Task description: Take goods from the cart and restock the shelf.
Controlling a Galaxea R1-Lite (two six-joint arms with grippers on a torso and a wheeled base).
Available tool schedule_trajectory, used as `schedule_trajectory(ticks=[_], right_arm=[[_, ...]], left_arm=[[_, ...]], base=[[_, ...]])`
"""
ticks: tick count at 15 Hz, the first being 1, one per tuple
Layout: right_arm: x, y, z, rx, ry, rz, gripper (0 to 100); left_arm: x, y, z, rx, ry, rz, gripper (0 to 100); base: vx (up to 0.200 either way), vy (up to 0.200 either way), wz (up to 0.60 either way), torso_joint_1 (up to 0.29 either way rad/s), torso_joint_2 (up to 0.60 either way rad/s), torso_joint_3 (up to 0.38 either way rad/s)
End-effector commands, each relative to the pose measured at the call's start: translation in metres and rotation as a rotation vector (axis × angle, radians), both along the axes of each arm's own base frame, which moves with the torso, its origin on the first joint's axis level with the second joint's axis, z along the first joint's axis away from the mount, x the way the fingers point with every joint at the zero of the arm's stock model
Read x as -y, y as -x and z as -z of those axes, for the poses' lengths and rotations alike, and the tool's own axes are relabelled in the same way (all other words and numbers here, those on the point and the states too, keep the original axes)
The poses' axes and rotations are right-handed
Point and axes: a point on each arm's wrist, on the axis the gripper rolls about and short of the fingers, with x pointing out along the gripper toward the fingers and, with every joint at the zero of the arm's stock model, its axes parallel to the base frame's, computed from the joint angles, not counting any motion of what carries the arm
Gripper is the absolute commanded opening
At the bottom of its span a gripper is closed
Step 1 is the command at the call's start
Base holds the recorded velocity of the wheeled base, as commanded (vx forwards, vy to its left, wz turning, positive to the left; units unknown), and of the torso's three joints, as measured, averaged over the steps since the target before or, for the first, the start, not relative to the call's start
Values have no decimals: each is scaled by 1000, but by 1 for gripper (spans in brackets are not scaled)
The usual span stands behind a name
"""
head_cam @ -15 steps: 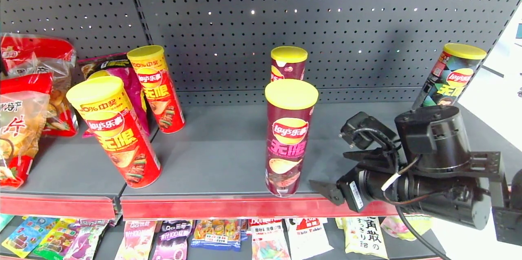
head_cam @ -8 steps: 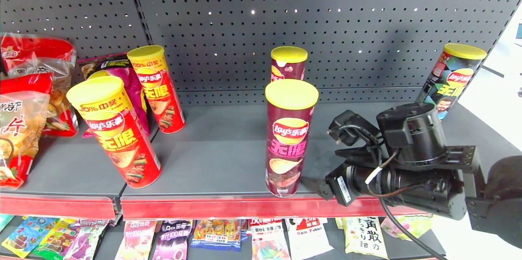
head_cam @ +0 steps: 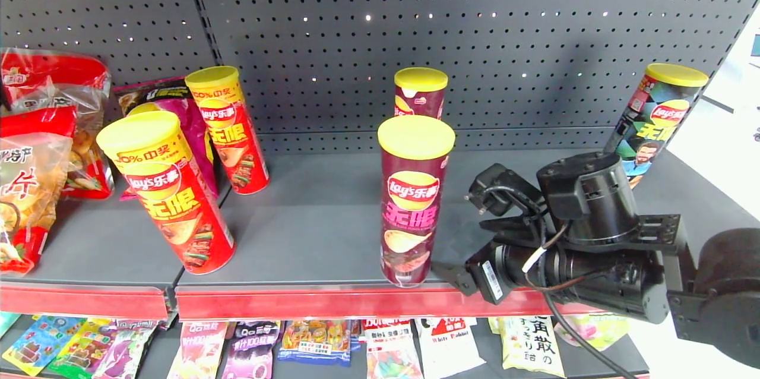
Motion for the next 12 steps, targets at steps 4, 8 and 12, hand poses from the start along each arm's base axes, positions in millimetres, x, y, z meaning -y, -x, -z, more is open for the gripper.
schedule_trajectory(ticks=[4,8,12], right_arm=[[1,0,2,-4,4,3,100],[7,2,-5,15,-11,18,100],[40,10,-41,118,-95,100,100]], left_arm=[[0,0,0,-3,1,0,100],[0,0,0,-1,2,1,100],[0,0,0,-3,3,4,100]], base=[[0,0,0,0,0,0],[0,0,0,0,0,0],[0,0,0,0,0,0]])
